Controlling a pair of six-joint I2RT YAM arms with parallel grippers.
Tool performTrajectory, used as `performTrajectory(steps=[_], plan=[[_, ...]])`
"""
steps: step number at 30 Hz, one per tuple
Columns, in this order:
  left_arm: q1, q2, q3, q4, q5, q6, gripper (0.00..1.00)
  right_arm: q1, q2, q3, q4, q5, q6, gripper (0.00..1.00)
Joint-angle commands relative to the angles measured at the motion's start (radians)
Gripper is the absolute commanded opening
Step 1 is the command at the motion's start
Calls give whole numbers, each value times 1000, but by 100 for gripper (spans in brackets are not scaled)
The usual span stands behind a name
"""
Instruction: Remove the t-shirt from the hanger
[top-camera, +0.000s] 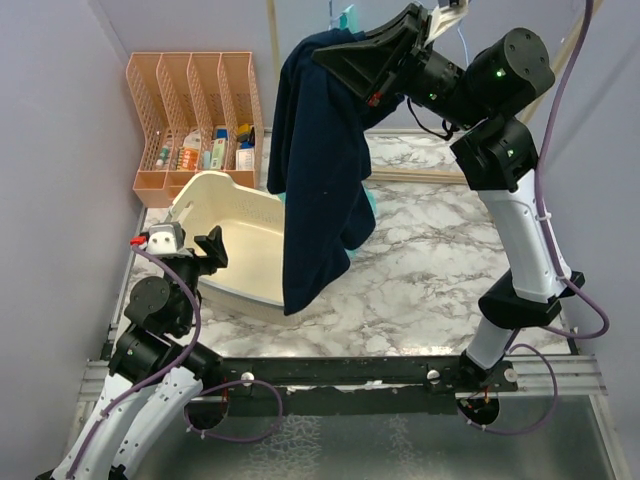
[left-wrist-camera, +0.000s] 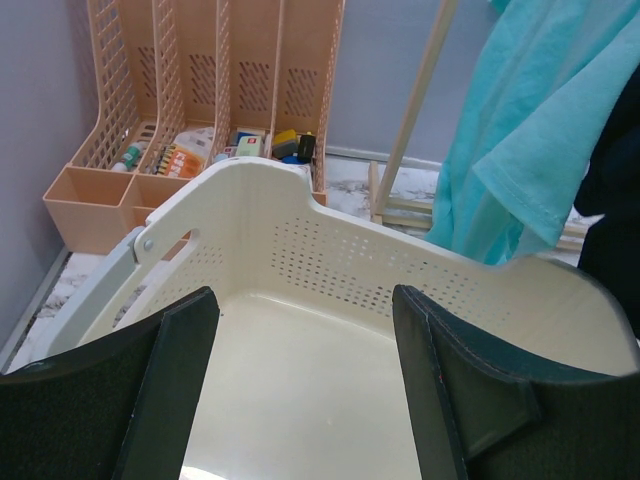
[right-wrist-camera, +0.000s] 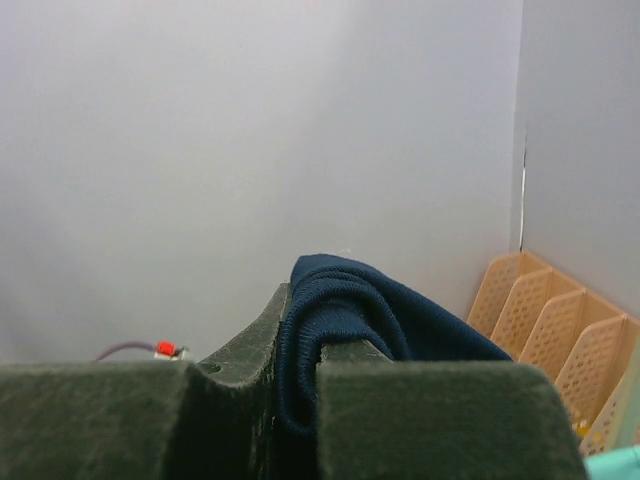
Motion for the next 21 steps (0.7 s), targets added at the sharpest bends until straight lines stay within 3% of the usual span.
performTrajectory(steps=[1, 11, 21], plan=[[3, 0, -7, 12, 2, 1, 73, 6, -3, 44, 277, 61, 60, 1], [6, -6, -6, 11, 2, 2, 73, 6, 60, 37, 365, 56, 127, 1], [12, -49, -13, 20, -11, 3, 74, 45, 160, -291, -41, -65, 13, 1]])
